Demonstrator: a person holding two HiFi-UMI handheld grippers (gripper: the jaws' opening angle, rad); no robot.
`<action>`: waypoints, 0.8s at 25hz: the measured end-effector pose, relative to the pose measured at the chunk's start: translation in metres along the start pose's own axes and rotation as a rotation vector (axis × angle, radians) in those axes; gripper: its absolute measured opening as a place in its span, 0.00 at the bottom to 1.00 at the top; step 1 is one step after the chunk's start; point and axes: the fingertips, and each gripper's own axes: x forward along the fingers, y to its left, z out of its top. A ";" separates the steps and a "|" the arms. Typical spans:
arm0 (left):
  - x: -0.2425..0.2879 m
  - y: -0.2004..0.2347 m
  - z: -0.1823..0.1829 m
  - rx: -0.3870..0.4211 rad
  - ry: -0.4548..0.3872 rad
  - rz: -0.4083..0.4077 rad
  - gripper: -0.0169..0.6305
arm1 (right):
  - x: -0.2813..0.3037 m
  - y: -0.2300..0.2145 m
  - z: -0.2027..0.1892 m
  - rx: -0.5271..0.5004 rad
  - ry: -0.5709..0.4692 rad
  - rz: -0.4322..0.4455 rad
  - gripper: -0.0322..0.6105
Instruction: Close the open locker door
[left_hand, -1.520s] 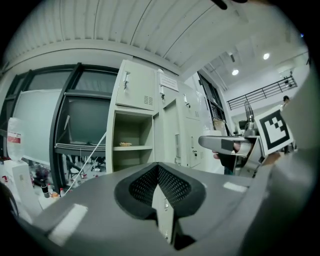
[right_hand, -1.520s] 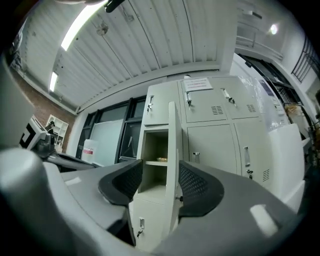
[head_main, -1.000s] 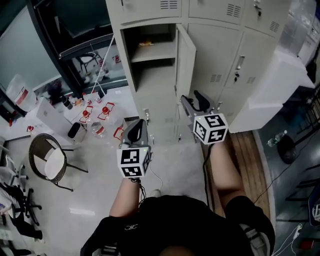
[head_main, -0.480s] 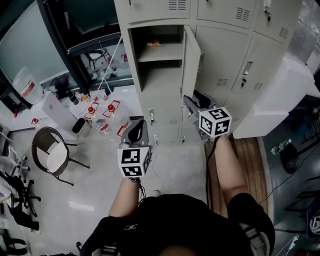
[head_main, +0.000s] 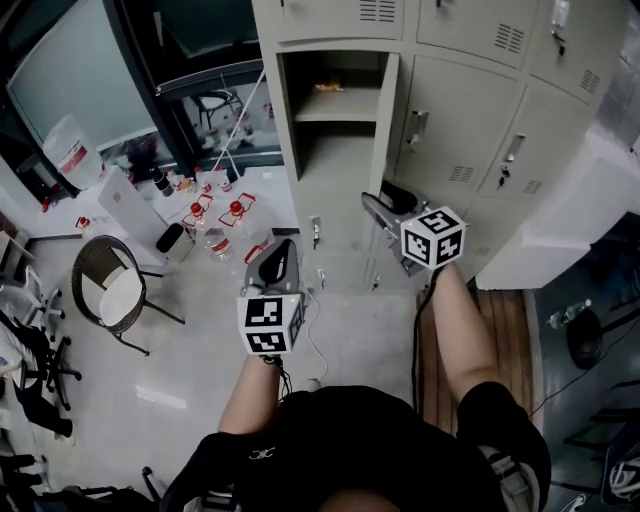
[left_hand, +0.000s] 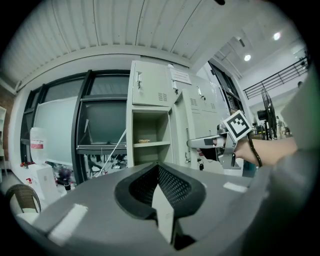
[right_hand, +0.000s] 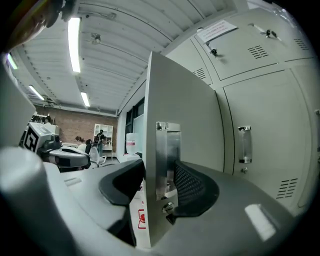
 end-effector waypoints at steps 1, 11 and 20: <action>-0.001 0.002 -0.001 -0.002 0.003 0.009 0.03 | 0.003 0.001 0.000 -0.009 0.003 0.006 0.36; -0.008 0.030 -0.011 -0.015 0.018 0.071 0.03 | 0.035 0.017 0.004 -0.027 0.015 -0.015 0.36; -0.008 0.063 -0.013 -0.014 0.016 0.087 0.03 | 0.074 0.026 0.007 -0.011 0.017 -0.140 0.36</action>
